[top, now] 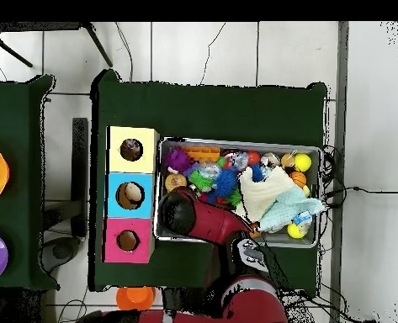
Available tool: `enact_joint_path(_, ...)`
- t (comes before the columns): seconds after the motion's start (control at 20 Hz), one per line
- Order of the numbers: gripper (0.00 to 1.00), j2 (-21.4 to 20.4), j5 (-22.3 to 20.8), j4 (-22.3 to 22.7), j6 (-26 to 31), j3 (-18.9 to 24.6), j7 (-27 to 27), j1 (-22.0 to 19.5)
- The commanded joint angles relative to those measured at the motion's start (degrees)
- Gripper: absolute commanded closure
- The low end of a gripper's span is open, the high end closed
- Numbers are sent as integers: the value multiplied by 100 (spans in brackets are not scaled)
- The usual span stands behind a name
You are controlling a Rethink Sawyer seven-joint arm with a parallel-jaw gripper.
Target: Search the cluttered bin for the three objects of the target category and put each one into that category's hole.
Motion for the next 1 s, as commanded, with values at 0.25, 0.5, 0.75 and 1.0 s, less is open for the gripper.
enact_joint_path(0.25,0,323,-390,242,-2067,935,2227,-534)
enact_joint_path(0.5,0,466,-221,180,-1090,917,1661,-465)
enact_joint_path(0.75,0,513,-88,107,-56,863,1284,-332)
enact_joint_path(1.0,0,402,-97,40,405,782,1212,-193)
